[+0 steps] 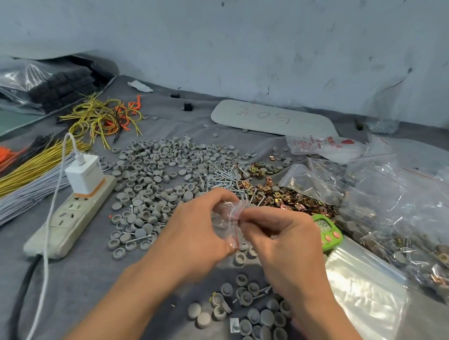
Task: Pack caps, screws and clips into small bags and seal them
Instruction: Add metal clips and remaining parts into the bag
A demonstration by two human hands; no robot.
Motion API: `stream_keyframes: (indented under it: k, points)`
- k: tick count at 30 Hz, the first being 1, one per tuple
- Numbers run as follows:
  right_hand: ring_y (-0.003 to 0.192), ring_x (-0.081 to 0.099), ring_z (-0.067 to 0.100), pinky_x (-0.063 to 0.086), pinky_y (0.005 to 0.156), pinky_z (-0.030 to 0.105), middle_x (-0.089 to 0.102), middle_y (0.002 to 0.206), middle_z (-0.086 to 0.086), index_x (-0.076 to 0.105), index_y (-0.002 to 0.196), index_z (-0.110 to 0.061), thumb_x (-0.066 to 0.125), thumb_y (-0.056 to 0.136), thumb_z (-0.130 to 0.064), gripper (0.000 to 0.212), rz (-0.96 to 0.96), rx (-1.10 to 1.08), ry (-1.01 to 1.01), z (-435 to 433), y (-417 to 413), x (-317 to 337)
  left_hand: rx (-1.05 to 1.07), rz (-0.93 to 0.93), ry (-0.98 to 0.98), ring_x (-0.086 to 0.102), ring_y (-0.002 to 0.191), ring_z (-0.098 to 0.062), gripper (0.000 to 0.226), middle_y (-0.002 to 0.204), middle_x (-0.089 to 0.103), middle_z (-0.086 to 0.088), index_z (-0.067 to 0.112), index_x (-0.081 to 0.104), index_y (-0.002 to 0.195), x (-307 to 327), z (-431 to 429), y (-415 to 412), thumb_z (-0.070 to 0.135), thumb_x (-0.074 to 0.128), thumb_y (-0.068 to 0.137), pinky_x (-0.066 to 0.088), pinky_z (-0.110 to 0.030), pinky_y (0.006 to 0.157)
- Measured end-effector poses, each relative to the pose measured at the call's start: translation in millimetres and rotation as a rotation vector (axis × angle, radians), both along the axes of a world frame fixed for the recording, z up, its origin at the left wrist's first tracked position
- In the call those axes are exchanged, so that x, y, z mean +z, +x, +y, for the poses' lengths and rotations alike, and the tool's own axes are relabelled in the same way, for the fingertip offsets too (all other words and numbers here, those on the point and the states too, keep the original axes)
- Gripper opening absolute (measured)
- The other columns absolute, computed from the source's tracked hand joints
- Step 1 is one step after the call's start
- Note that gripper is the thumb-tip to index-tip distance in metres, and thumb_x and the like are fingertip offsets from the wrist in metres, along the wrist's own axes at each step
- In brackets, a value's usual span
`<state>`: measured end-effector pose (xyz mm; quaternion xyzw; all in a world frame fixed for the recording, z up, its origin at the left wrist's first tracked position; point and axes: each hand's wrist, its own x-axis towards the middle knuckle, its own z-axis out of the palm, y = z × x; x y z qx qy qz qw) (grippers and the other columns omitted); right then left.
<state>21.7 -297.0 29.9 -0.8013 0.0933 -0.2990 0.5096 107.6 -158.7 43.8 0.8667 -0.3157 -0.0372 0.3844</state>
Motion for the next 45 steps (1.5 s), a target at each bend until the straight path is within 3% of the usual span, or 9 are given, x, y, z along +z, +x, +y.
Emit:
stream_keyframes:
  k: [5, 10, 15, 19, 23, 28, 35, 39, 45]
  points:
    - [0.079, 0.077, 0.011, 0.061, 0.073, 0.022, 0.080, 0.088, -0.011, 0.082, 0.097, -0.030, 0.066, 0.090, 0.009, 0.043, -0.039, -0.089, 0.153, -10.9, 3.2, 5.4, 0.067, 0.034, -0.213, 0.065, 0.079, 0.010, 0.037, 0.092, 0.068, 0.034, 0.044, 0.065, 0.098, 4.5, 6.6, 5.4, 0.031, 0.089, 0.074, 0.044, -0.005, 0.062]
    - [0.074, 0.073, -0.002, 0.059, 0.074, 0.022, 0.077, 0.077, -0.019, 0.081, 0.085, -0.032, 0.068, 0.091, 0.002, 0.037, 0.127, -0.359, 0.071, -37.4, -8.0, 10.8, 0.197, 0.088, -0.551, 0.070, 0.079, 0.003, 0.035, 0.095, 0.073, 0.021, 0.038, 0.068, 0.105, 13.7, 14.5, 17.3, 0.018, 0.083, 0.081, 0.054, -0.018, 0.065]
    - [0.073, 0.067, -0.014, 0.055, 0.080, 0.014, 0.072, 0.070, -0.029, 0.078, 0.075, -0.037, 0.070, 0.090, -0.001, 0.040, 0.284, -0.412, -0.055, -40.0, -15.1, 11.5, 0.329, -0.141, -0.847, 0.067, 0.077, 0.002, 0.037, 0.087, 0.070, 0.018, 0.034, 0.063, 0.104, 28.8, 17.0, 28.7, 0.007, 0.078, 0.085, 0.051, -0.011, 0.066]
    - [0.074, 0.061, -0.009, 0.053, 0.079, 0.012, 0.065, 0.075, -0.031, 0.082, 0.085, -0.035, 0.070, 0.092, -0.009, 0.030, 0.513, -0.333, -0.301, -35.2, -13.5, 5.4, 0.372, -0.087, -0.706, 0.067, 0.077, 0.000, 0.041, 0.088, 0.070, 0.014, 0.042, 0.060, 0.101, 19.1, 7.6, 29.1, 0.009, 0.079, 0.084, 0.056, -0.027, 0.068]
    - [0.098, 0.065, 0.013, 0.050, 0.106, 0.042, 0.071, 0.089, -0.018, 0.083, 0.088, -0.033, 0.070, 0.091, -0.014, 0.023, 0.601, -0.329, -0.452, -34.1, -10.7, 2.0, 0.399, -0.171, -0.734, 0.066, 0.077, 0.006, 0.039, 0.089, 0.069, 0.019, 0.046, 0.060, 0.100, 19.4, 5.0, 28.1, 0.018, 0.078, 0.080, 0.049, -0.010, 0.060]
    - [0.097, 0.043, 0.017, 0.030, 0.097, 0.039, 0.069, 0.088, -0.013, 0.079, 0.090, -0.036, 0.067, 0.093, -0.048, 0.017, 0.686, -0.313, -0.693, -29.5, -7.9, -5.9, 0.466, -0.001, -0.606, 0.061, 0.064, 0.016, 0.042, 0.089, 0.069, 0.014, 0.037, 0.059, 0.108, 10.4, -0.1, 32.6, 0.012, 0.081, 0.081, 0.041, -0.005, 0.048]
    - [0.093, 0.053, 0.016, 0.029, 0.095, 0.039, 0.068, 0.088, -0.012, 0.076, 0.085, -0.030, 0.066, 0.093, -0.039, 0.016, 0.678, -0.217, -0.706, -20.3, -1.8, -6.2, 0.266, 0.166, -0.338, 0.069, 0.094, -0.009, 0.059, 0.110, 0.068, 0.016, 0.044, 0.056, 0.124, 2.2, 0.4, 28.1, 0.033, 0.085, 0.073, 0.059, -0.040, 0.082]
    - [0.091, 0.052, 0.017, 0.028, 0.091, 0.039, 0.063, 0.086, -0.011, 0.069, 0.083, -0.027, 0.063, 0.091, -0.041, 0.018, 0.719, -0.162, -0.761, -20.4, -4.4, -7.7, 0.196, 0.116, -0.176, 0.064, 0.078, 0.002, 0.055, 0.099, 0.064, 0.020, 0.041, 0.054, 0.123, -2.7, -3.8, 24.4, 0.032, 0.084, 0.078, 0.044, -0.018, 0.060]
    - [0.092, 0.057, 0.018, 0.036, 0.101, 0.041, 0.065, 0.087, -0.008, 0.065, 0.084, -0.025, 0.063, 0.096, -0.038, 0.017, 0.711, -0.132, -0.720, -18.4, -4.1, -7.9, 0.118, -0.017, -0.007, 0.055, 0.077, 0.009, 0.049, 0.091, 0.057, 0.022, 0.047, 0.047, 0.112, -1.9, -9.4, 14.2, 0.032, 0.080, 0.078, 0.037, -0.009, 0.057]
